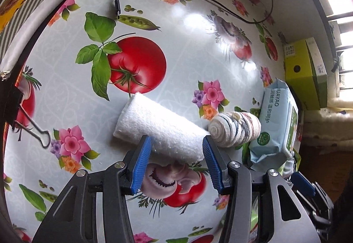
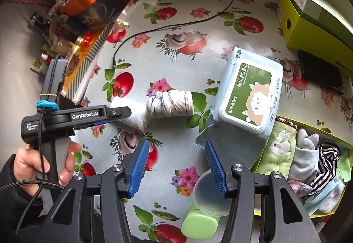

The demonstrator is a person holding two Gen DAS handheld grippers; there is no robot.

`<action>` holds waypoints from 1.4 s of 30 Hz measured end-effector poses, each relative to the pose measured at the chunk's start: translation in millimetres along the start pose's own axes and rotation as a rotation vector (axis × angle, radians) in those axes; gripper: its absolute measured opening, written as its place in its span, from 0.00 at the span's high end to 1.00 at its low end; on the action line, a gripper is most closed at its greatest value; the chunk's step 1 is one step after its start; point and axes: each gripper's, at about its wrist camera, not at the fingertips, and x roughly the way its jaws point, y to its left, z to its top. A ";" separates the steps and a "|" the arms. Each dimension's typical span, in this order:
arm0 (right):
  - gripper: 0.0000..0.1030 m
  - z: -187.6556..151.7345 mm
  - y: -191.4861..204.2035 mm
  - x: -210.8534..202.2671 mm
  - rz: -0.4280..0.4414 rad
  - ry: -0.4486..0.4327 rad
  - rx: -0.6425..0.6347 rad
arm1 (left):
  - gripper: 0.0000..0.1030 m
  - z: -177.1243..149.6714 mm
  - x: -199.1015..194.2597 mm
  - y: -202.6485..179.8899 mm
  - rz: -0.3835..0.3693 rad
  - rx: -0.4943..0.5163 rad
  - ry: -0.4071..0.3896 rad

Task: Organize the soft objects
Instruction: 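Lower the left tool onto the white rolled towel and close it, then grasp the white red-striped knit sock with the right tool while the left tool holds the towel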

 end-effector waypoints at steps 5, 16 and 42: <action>0.48 2.5 -1.3 2.3 -0.004 0.004 0.004 | 0.52 16.3 6.7 -7.9 0.047 0.014 -0.019; 0.48 11.4 4.6 16.9 0.023 0.034 0.007 | 0.58 23.9 21.8 -42.1 0.182 0.332 -0.065; 0.45 73.6 36.4 107.6 0.011 0.188 0.017 | 0.74 14.7 -6.5 18.4 0.101 0.365 -0.093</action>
